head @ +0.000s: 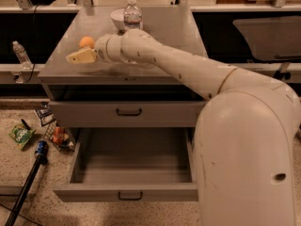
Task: Place orange into middle drawer
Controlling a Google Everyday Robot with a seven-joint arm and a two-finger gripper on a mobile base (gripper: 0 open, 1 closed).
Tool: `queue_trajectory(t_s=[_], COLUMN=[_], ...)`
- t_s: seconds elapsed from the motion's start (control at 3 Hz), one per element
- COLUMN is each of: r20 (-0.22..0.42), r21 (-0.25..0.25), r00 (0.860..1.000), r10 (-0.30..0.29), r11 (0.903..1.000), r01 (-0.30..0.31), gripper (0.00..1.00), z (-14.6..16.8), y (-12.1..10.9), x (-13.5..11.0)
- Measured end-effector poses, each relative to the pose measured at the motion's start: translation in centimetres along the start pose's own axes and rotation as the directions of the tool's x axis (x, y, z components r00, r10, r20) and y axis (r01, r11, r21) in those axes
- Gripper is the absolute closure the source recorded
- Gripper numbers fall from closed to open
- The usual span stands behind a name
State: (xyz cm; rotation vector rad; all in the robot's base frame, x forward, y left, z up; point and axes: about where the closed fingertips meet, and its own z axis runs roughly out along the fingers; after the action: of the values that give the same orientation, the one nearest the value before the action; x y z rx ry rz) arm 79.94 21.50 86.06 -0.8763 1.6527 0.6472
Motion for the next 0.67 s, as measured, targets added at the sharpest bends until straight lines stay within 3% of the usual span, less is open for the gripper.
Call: queue_trajectory(t_s=[0.67], r20=[0.038], r21=[0.057], r00=[0.999], r10=[-0.005], r11=[0.9983], r01=[0.003], gripper=[0.0], z=[2.6], y=[-2.2], x=[-0.4])
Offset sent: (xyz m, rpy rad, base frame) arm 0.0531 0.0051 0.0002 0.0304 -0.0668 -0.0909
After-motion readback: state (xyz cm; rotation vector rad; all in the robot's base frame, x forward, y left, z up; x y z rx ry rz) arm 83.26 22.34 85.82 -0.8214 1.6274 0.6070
